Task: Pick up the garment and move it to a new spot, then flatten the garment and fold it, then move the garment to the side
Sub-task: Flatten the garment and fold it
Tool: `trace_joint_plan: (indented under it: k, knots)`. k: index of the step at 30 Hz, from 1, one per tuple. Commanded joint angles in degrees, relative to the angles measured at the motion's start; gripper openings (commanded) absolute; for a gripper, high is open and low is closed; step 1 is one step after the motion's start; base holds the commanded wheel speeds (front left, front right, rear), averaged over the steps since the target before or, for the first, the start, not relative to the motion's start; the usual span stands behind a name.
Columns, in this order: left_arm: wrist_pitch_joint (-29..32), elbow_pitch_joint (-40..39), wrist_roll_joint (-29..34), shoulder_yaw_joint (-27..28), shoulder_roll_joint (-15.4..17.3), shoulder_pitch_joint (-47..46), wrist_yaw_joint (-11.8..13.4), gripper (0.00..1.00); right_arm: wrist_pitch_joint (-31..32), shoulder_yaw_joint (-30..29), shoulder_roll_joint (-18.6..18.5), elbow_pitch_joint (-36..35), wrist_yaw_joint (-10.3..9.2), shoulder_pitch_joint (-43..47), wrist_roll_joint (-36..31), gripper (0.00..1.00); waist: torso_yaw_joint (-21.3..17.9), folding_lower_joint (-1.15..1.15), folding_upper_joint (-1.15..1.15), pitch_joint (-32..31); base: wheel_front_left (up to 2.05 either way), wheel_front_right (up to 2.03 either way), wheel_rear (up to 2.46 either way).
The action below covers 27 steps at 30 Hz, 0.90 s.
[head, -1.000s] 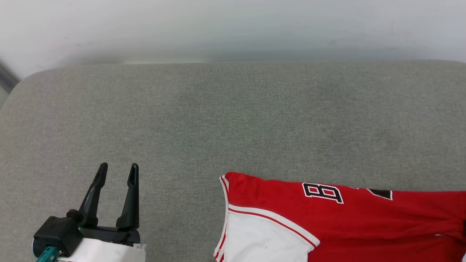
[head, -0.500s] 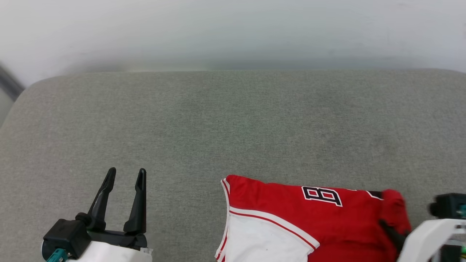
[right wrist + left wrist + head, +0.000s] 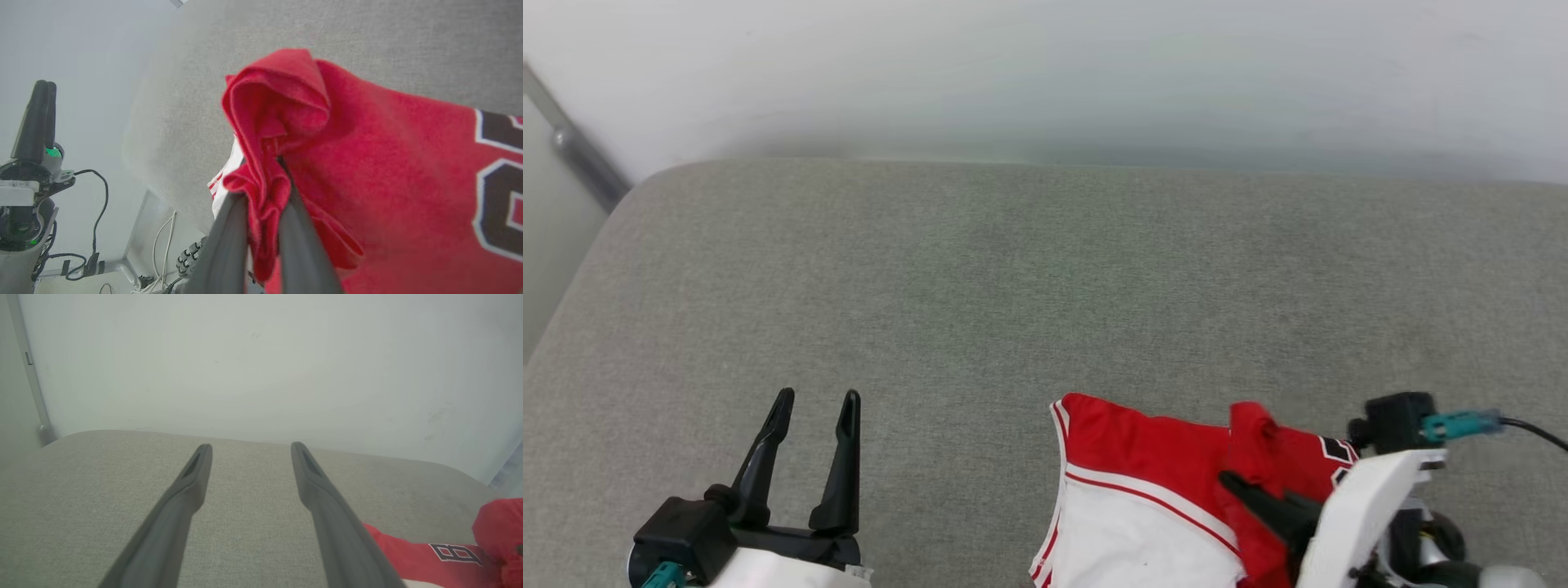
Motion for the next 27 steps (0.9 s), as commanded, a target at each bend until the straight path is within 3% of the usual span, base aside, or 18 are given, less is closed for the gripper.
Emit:
trace_joint_plan:
  k: [1,3,11,12,13,20,27]
  knots:
    - [-0.13,-0.36,-0.07,-0.57,0.1,-0.14,-0.08,1.0,-0.42,1.79,0.25,1.34,0.0,-1.59,1.29,0.0,0.64,0.0,0.0,0.19,0.0,0.0,0.0]
    - [-0.13,-0.39,-0.09,-0.91,0.31,-0.45,-0.08,1.0,-1.66,5.33,0.23,4.92,0.0,-3.6,2.3,0.0,1.43,0.0,0.0,0.49,0.0,0.0,0.0]
    - [-0.13,-0.31,-0.15,-1.73,0.12,-1.18,-0.08,1.0,-6.63,10.19,0.19,14.74,0.0,-7.64,3.97,0.0,2.64,0.0,0.0,1.32,0.0,0.0,0.0]
    - [-0.13,-0.24,-0.19,-1.74,0.13,-1.2,-0.08,1.0,-7.46,10.74,0.21,15.72,0.0,-8.35,3.49,0.58,2.76,0.0,0.0,1.38,0.0,0.0,0.0]
    - [-0.13,-0.18,-0.23,-1.71,0.12,-1.27,-0.08,1.0,-8.14,11.16,0.21,16.79,0.0,-8.85,3.54,1.0,2.86,0.0,0.0,1.42,0.0,0.0,0.0]
    - [-0.13,0.2,-0.38,-1.22,0.27,-1.15,-0.08,1.0,-9.08,15.79,0.18,18.68,0.0,-11.09,7.26,1.0,2.87,0.0,0.0,1.2,0.0,0.0,0.0]
    - [-0.13,0.29,-0.09,-1.05,0.16,-0.67,-0.08,1.0,-11.06,14.69,0.19,18.21,0.0,-13.12,5.05,1.0,1.83,0.0,0.0,0.4,0.0,0.0,0.0]
